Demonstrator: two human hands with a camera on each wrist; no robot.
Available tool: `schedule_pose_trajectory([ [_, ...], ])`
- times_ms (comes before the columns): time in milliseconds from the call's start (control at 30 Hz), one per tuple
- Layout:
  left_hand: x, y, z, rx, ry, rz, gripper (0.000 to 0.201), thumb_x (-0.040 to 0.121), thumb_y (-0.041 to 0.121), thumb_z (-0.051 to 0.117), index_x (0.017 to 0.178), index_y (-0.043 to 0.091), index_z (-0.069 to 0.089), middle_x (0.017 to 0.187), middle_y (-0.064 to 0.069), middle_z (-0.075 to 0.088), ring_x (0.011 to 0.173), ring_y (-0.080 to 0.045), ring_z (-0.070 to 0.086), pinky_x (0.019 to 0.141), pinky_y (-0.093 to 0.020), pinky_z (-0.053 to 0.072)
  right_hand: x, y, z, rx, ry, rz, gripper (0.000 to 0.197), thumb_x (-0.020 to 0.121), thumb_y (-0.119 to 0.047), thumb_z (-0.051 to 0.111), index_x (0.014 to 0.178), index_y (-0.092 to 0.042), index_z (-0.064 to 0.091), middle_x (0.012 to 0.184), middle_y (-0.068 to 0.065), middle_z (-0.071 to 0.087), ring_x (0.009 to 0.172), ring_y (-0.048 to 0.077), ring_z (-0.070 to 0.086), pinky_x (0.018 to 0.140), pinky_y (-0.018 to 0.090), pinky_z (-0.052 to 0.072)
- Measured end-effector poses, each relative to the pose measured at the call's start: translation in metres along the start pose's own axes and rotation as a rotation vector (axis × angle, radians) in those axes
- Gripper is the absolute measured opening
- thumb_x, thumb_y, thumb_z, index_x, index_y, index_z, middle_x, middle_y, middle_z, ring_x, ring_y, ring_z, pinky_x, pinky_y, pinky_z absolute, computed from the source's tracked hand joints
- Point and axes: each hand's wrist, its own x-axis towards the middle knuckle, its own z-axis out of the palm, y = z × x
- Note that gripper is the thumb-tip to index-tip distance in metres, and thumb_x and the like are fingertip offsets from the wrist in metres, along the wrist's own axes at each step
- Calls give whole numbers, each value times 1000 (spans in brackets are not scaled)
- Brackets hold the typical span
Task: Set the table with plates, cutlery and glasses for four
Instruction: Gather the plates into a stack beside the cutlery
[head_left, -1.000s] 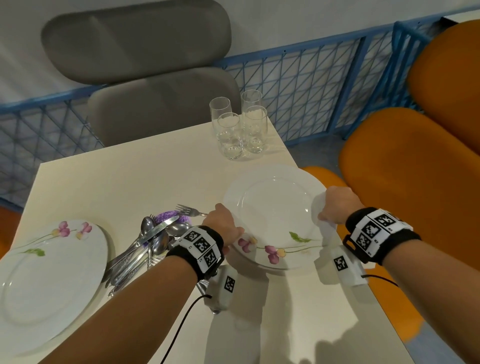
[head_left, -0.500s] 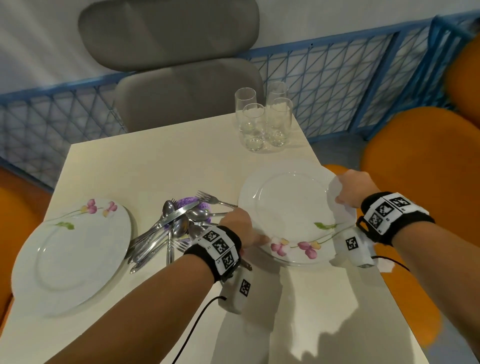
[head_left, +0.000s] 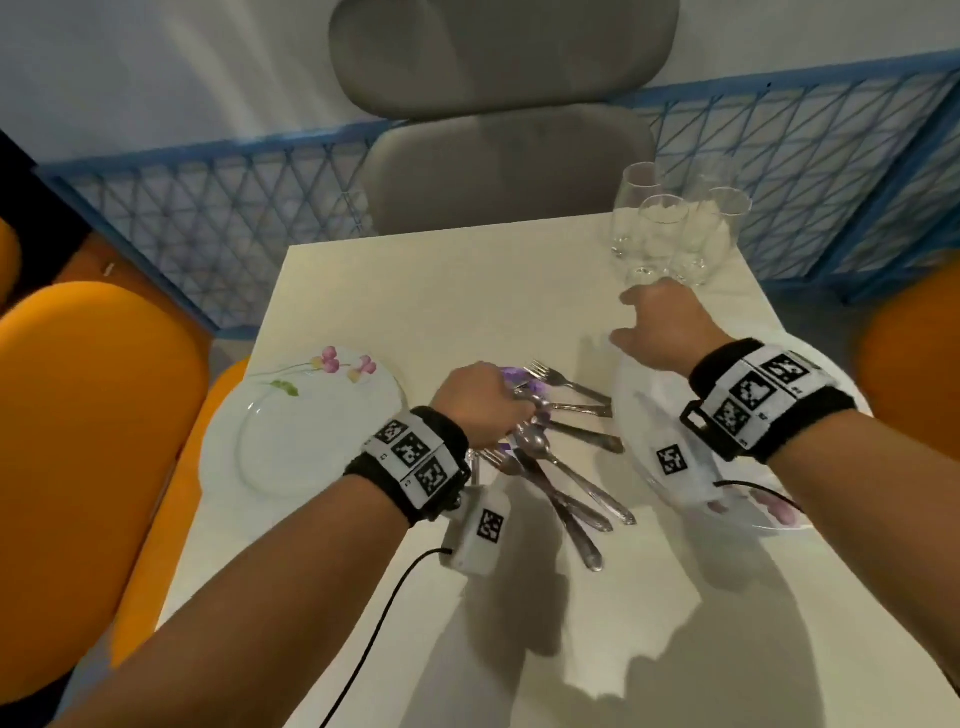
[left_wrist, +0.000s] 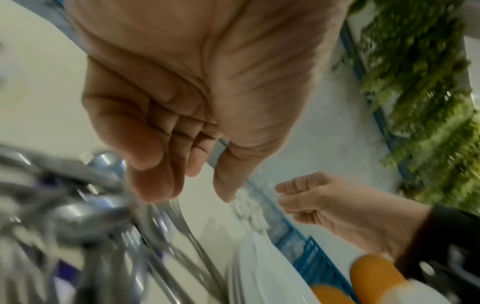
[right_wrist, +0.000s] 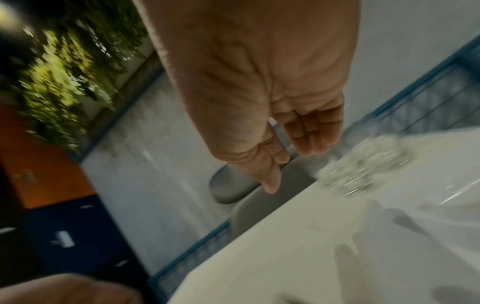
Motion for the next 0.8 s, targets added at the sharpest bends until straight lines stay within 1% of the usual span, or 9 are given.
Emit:
schedule_pose_trajectory([
  [100,-6,-65,-43,53,78,-122,24,87,29,57,84,6,61,84,-14,64,81,-26,61,70,-33,48,-6,-89,14,154,-77,-165,48,92,-24,57,136,-5,50,138,12,52,129,27,45,105,30,34],
  [167,-8,-115,-63,156,99,-236,34,90,29,55,101,-1,66,114,-18,65,108,-32,60,85,-36,47,-9,-140,32,211,-152,-216,45,93,-21,54,134,-2,51,137,12,52,126,27,48,104,30,36],
  [300,-18,-203,-90,301,155,-464,41,89,32,56,118,2,54,123,-19,59,111,-34,55,91,-38,45,0,-209,80,238,-306,-152,38,92,-19,51,125,0,56,129,13,57,119,28,53,93,29,44],
  [367,-21,-236,-97,338,154,-601,53,90,37,56,130,5,42,135,-20,47,122,-36,46,98,-40,39,6,-230,98,222,-359,-120,20,91,-16,51,100,-1,60,110,15,61,101,28,58,77,27,44],
  [433,-21,-262,-100,314,154,-715,62,90,42,57,135,5,36,142,-21,36,129,-38,37,103,-42,35,11,-244,112,197,-375,-87,16,90,-15,52,77,-6,51,92,11,57,85,26,54,68,26,40],
  [567,-12,-296,-94,177,141,-779,72,85,47,63,134,3,36,140,-21,38,124,-37,44,97,-43,45,18,-262,129,148,-376,-20,20,89,-11,52,71,-9,43,92,10,57,87,26,57,68,26,42],
  [633,-9,-302,-91,147,111,-768,76,85,48,63,137,0,34,139,-19,42,125,-35,44,96,-41,47,20,-269,132,120,-377,-19,11,91,-10,51,80,-8,50,100,13,60,96,27,61,73,28,45],
  [733,-6,-308,-86,121,125,-753,72,89,41,61,139,-1,30,141,-17,39,129,-34,40,100,-39,44,22,-276,134,128,-367,-19,11,93,-8,50,82,-6,49,110,14,61,102,27,59,77,29,45],
  [800,-4,-314,-85,33,116,-781,78,88,33,65,143,0,20,141,-20,39,125,-36,45,95,-41,46,22,-278,134,141,-364,-5,7,93,-7,49,87,-7,48,117,14,61,106,27,59,80,29,46],
])
